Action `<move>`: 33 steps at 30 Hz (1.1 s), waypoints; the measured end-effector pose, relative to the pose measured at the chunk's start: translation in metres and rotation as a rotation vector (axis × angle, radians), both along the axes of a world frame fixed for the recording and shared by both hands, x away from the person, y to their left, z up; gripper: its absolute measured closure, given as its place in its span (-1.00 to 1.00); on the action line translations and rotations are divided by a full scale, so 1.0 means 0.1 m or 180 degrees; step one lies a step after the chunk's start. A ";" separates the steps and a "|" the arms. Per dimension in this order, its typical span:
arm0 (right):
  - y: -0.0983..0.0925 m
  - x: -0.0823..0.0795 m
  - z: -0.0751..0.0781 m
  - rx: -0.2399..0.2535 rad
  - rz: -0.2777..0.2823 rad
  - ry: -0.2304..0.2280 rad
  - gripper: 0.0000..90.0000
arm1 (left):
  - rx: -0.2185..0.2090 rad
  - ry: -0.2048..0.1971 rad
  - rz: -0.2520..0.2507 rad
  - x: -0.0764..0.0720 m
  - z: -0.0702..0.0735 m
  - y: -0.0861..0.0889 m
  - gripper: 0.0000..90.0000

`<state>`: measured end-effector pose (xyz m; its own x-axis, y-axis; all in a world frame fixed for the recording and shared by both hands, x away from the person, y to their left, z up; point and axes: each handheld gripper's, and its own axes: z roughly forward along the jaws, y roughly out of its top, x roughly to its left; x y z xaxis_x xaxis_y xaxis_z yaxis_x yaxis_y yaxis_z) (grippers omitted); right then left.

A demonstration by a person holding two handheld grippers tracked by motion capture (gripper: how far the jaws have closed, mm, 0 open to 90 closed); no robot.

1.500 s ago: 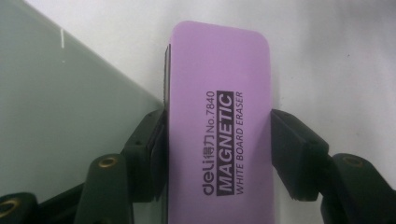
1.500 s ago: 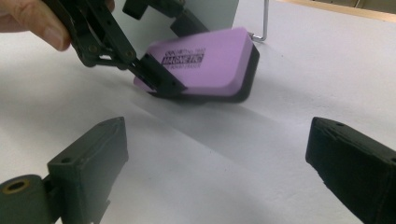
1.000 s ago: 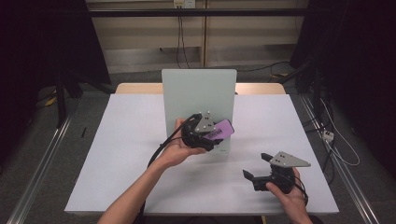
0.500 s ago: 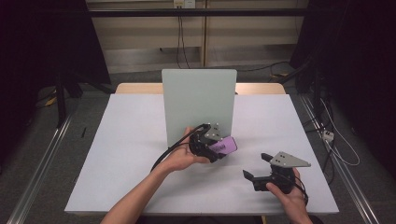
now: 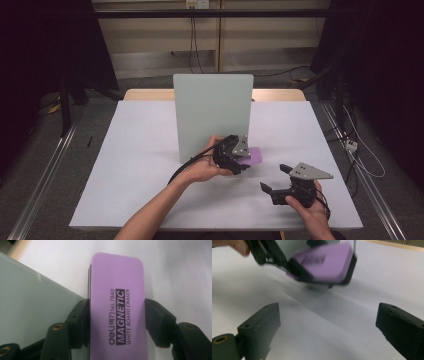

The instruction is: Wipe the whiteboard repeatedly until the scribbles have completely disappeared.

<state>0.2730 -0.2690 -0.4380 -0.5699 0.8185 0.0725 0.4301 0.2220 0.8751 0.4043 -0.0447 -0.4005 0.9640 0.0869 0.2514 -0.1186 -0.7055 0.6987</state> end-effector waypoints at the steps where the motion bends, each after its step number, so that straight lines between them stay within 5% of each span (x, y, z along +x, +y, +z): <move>1: 0.00 0.00 0.00 0.0002 0.0001 -0.0001 -0.88 | -0.0074 -0.0016 0.0030 0.02 0.06 0.03 -0.09; 4: 0.00 0.00 0.00 0.0000 0.0002 -0.0004 -0.88 | -0.0256 -0.0021 0.0105 0.08 0.17 0.12 -0.09; 8: 0.01 0.00 0.00 -0.0001 0.0003 0.0006 -0.88 | -0.0255 -0.0032 0.0092 0.07 0.14 0.13 -0.09; 13: 0.01 0.00 0.00 0.0004 0.0002 0.0009 -0.88 | -0.0081 0.0039 -0.0009 0.03 0.00 0.06 -0.09; 18: 0.01 0.00 0.00 0.0000 0.0005 0.0006 -0.88 | 0.0131 0.0400 -0.0140 -0.02 -0.30 -0.04 -0.09; 23: 0.00 0.00 0.00 0.0003 0.0003 0.0000 -0.88 | 0.0167 0.0444 -0.0133 -0.01 -0.30 -0.05 -0.09; 28: 0.01 0.00 0.00 0.0005 0.0002 0.0002 -0.88 | 0.0137 0.0213 -0.0061 -0.03 -0.21 0.03 -0.09; 33: 0.02 0.02 0.00 0.0036 -0.0018 0.0032 -0.88 | -0.0139 0.0050 0.0117 0.00 -0.04 0.21 -0.09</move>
<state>0.2749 -0.2671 -0.4381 -0.5645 0.8208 0.0874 0.4401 0.2098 0.8731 0.4038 -0.0240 -0.4043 0.9637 0.1330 0.2314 -0.0818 -0.6781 0.7304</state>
